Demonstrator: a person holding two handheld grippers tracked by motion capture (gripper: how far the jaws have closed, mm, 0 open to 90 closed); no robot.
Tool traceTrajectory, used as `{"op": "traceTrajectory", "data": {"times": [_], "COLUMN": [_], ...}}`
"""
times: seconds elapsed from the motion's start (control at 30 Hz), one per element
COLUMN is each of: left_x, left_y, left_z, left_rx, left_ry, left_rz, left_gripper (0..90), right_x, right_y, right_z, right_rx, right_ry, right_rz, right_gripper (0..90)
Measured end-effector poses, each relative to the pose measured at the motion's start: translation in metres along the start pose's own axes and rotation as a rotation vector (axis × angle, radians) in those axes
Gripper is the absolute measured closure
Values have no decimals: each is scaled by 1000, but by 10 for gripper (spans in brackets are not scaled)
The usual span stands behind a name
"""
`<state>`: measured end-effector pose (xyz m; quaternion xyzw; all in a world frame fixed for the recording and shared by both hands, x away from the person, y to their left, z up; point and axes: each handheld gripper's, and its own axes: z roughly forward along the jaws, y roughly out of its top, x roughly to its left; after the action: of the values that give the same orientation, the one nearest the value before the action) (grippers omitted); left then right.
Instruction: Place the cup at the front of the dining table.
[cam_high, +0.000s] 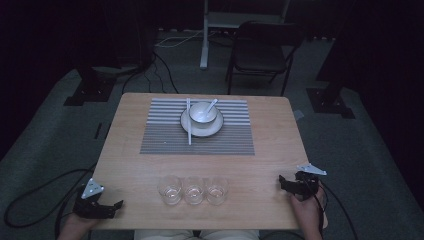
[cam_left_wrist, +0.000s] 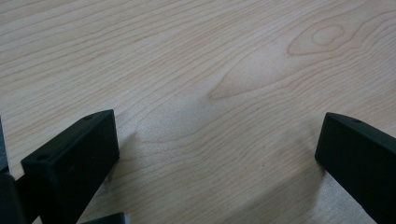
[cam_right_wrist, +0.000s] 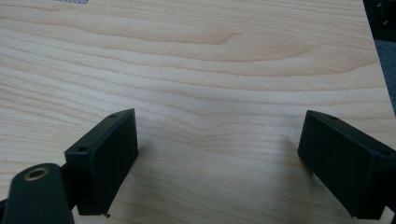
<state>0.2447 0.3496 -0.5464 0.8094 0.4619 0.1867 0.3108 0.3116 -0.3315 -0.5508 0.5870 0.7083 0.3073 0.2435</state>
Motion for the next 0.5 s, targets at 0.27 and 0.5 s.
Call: {"op": "traceTrajectory", "data": {"times": [0.27, 0.5], "left_x": [-3, -3], "left_y": [0, -1], "left_z": [-3, -6], "left_rx": [17, 27], "left_ry": [-34, -46], "left_rz": [7, 6], "left_gripper": [0, 0], "right_x": [0, 0], "right_y": [0, 0], "right_z": [0, 0], "right_rx": [0, 0], "right_ry": [0, 0], "right_rz": [0, 1], "right_gripper": [115, 115]}}
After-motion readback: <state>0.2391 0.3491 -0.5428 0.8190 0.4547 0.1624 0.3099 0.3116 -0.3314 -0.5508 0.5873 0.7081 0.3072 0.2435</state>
